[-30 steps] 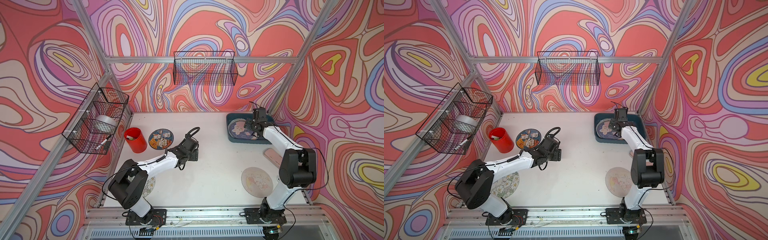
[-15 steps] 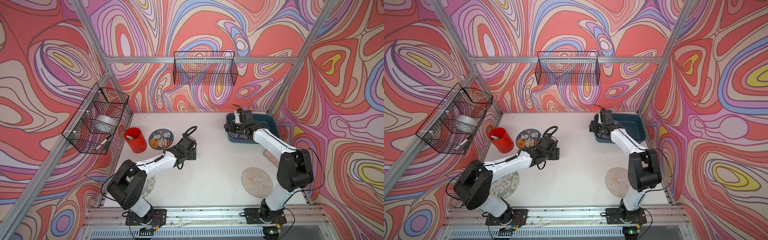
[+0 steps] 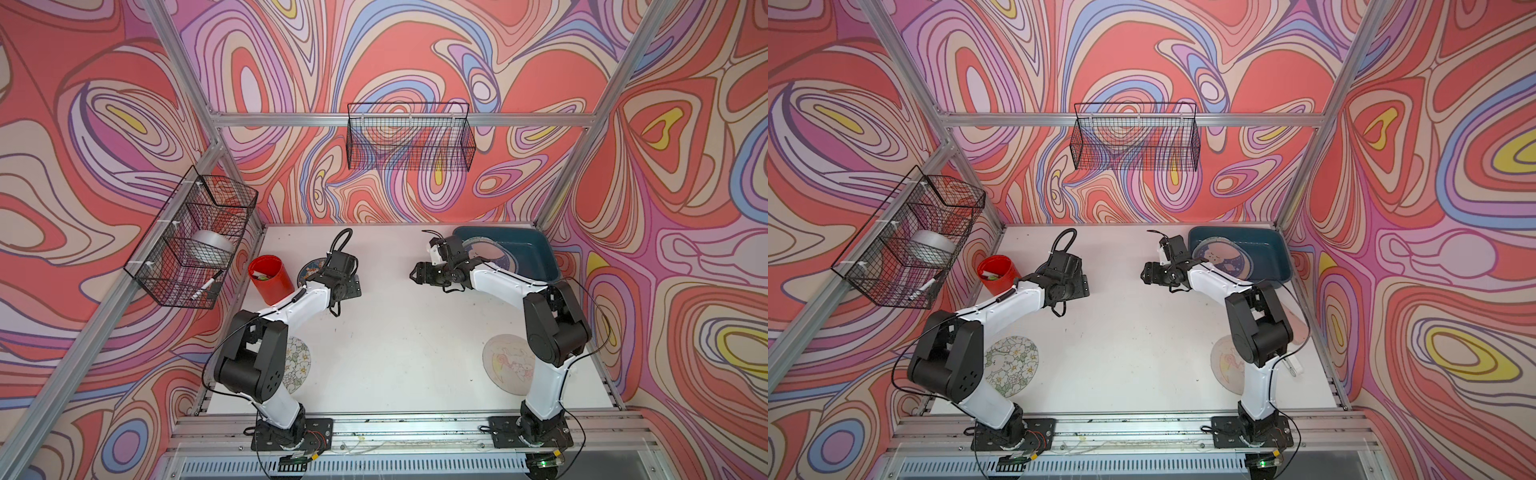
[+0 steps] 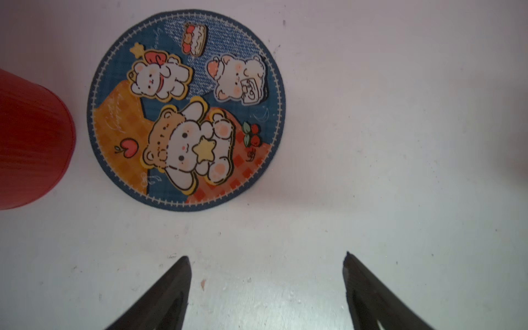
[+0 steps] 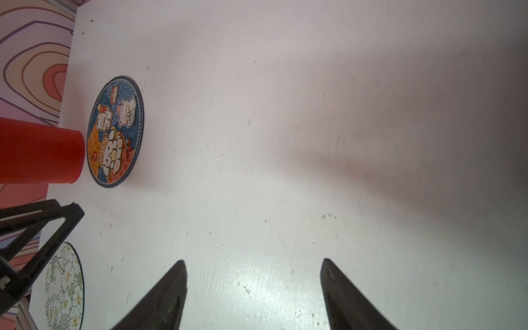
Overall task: Put the coasters into the storage box
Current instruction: Pick up the coaster from the center of the board.
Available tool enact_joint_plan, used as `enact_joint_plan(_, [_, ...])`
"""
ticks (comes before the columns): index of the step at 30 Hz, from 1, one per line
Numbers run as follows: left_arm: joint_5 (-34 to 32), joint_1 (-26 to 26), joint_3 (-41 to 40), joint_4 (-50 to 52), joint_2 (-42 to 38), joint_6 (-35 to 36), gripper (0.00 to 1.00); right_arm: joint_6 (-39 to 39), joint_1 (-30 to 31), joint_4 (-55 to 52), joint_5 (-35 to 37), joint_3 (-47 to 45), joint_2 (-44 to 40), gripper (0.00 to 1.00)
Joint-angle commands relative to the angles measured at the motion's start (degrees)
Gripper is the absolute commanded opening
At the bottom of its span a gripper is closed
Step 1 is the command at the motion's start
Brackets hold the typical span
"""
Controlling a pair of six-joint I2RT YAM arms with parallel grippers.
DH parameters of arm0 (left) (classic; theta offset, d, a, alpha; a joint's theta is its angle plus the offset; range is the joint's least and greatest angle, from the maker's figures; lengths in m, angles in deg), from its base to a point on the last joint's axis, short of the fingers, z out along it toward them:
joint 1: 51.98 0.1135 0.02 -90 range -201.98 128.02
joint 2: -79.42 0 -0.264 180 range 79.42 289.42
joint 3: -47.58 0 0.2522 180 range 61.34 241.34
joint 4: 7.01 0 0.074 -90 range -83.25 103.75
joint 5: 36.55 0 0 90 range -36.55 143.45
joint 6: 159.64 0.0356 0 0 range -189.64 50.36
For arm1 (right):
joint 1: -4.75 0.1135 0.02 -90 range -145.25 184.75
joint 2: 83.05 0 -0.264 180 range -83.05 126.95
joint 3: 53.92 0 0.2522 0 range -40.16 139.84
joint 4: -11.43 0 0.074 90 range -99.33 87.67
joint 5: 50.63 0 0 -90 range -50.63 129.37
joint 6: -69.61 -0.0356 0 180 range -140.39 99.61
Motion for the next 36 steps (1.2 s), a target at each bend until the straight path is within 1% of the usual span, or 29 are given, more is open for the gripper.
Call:
enact_joint_plan(1, [0.9,1.7,4.6,3.7,4.0,2.7,0.84,-0.7,0.7,1.4,-1.5,1.4,1.3,0.75])
enact_joint_plan(7, [-0.7,3.3,15.3,9.2,13.3,4.9,0.82,-0.7,1.0,1.2,-1.5,0.6,1.2,0.75])
enact_joint_plan(15, [1.1,4.9,22.9,12.6,21.1,4.9,0.81,-0.8,1.2,1.2,-1.8,0.3,1.3,0.75])
enact_joint_plan(20, [4.0,6.1,24.9,13.2,24.1,4.3,0.8,-1.2,1.4,1.7,-2.5,0.6,2.3,0.75])
enact_joint_plan(27, [5.0,7.0,26.3,14.5,26.9,3.1,0.8,-1.2,1.5,1.5,-3.0,2.0,3.4,0.75])
enact_joint_plan(30, [5.7,7.4,26.9,15.3,28.1,2.1,0.78,-1.3,1.7,1.4,-3.1,2.2,3.8,0.75])
enact_joint_plan(33, [7.0,8.0,26.7,15.2,28.9,1.3,0.73,-1.4,1.7,1.4,-3.1,2.2,4.0,0.75])
enact_joint_plan(36, [8.0,8.6,26.3,14.9,29.2,0.7,0.66,-1.4,1.7,1.3,-3.1,2.2,4.0,0.75])
